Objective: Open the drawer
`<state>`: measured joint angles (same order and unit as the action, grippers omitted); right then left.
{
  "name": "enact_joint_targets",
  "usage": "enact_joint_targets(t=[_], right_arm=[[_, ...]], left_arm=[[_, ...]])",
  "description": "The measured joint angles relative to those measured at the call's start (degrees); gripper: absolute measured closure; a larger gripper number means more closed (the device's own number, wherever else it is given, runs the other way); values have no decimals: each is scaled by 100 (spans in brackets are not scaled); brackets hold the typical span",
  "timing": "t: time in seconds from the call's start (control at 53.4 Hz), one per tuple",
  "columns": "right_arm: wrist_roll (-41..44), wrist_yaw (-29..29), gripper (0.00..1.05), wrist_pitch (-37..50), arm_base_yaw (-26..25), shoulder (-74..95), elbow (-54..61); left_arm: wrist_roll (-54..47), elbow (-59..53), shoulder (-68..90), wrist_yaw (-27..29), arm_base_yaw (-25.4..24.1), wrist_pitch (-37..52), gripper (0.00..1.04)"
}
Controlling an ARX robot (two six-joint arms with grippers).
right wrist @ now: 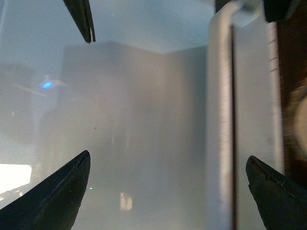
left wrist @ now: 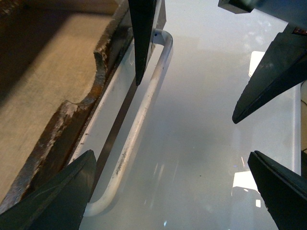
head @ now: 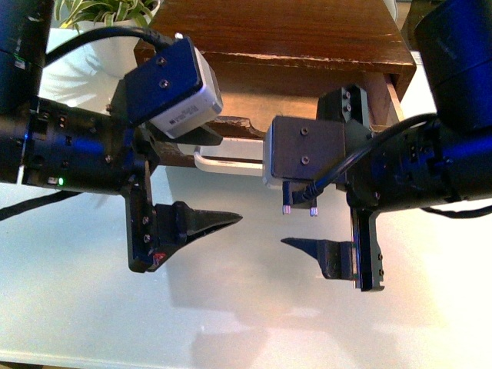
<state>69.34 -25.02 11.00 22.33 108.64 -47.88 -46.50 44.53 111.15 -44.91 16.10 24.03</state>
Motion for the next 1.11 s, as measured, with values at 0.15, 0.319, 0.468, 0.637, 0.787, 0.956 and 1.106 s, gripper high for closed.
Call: enact_joint_targets(t=[0.15,0.319,0.468,0.637,0.787,0.956,1.106], right_arm=[[15,26,9,66,2,-337,140],[-87,151,9,155,-42,-730,452],[-378,170,9,175,-341,-1499,667],[-1340,393,9,398,-1172,-2643,1217],[-2785,726,9,420,-1985,-3888,1757],[-4092,1178,9,247,-2271,-5095,2122],[-6148,2487,37,2409,-2256,-5652,3143]], left_arm=[[319,-153,-282,-127,-151,122,8],[761,-363,-651,-254,-507,205,8],[1652,-468,-1093,-422,-1038,586,8],[2966,-573,-1705,-350,-1843,868,8],[4048,-723,-2393,-356,-2776,887,8],[4876,-944,-3112,-435,-3425,887,8],[4780,-1838,-3499,2402,-3023,2490,31]])
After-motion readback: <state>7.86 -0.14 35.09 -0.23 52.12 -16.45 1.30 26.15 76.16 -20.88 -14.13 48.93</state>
